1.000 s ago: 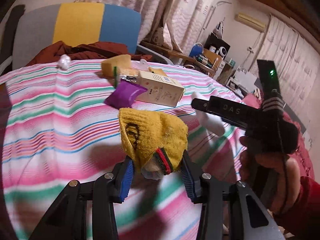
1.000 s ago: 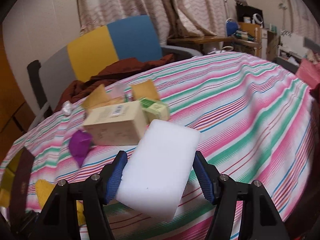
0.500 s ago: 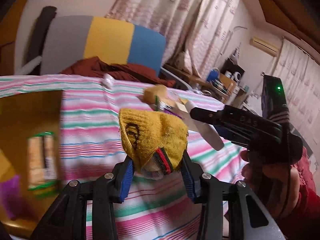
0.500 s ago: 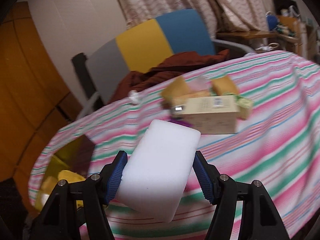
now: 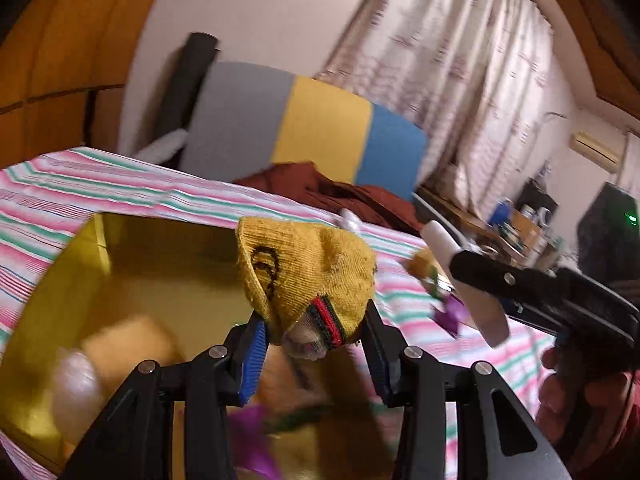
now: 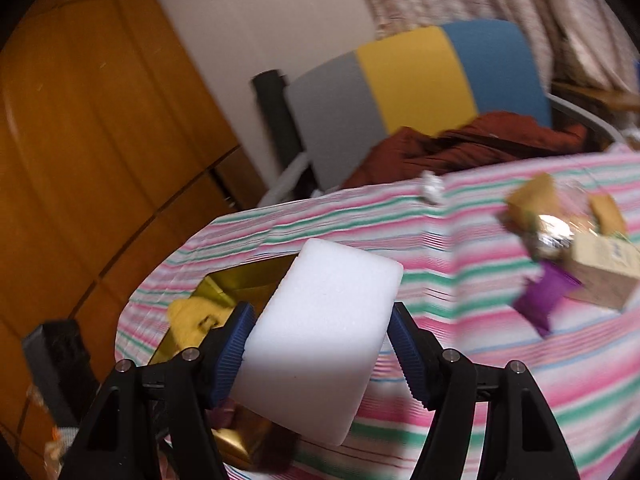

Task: Organize objects
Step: 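Lift the sock and foam block toward the gold tin with both tools, then lower the sock and foam block into the gold tin and open both tools, then move both open tools back toward the remaining items on the table, then grasp the cream medicine box with the right tool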

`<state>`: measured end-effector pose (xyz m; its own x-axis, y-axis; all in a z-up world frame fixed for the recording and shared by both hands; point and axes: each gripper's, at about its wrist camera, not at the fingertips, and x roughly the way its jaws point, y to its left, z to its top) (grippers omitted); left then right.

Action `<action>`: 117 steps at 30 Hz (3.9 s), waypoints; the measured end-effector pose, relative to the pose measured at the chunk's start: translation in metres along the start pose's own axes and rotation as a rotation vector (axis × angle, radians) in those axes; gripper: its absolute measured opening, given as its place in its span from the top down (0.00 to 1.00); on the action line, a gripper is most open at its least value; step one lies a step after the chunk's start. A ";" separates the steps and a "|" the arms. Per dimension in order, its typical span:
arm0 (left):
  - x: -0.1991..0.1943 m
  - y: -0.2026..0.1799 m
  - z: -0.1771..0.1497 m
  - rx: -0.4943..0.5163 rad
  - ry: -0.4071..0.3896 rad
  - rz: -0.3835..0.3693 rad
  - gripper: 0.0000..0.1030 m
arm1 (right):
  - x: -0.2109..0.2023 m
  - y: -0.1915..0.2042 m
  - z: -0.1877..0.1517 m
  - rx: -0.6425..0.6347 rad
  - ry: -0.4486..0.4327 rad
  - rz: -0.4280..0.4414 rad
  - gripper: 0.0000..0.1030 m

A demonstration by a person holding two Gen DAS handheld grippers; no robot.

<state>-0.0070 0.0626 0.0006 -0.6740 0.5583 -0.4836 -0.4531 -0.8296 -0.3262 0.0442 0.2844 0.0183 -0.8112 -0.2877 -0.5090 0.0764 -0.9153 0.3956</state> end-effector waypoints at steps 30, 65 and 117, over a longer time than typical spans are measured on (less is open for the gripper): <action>0.015 0.045 0.001 -0.153 0.087 0.127 0.45 | 0.060 0.017 0.002 0.074 0.076 0.056 0.00; 0.043 -0.129 -0.053 0.119 0.349 -0.213 0.38 | -0.066 -0.184 -0.046 0.269 0.039 -0.408 0.00; 0.070 -0.157 -0.080 0.185 0.473 -0.170 0.37 | -0.004 -0.249 0.016 -0.106 0.253 -0.364 0.28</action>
<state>0.0636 0.2321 -0.0476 -0.2656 0.5886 -0.7635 -0.6570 -0.6901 -0.3035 0.0186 0.5176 -0.0656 -0.6300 0.0104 -0.7765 -0.1178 -0.9896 0.0823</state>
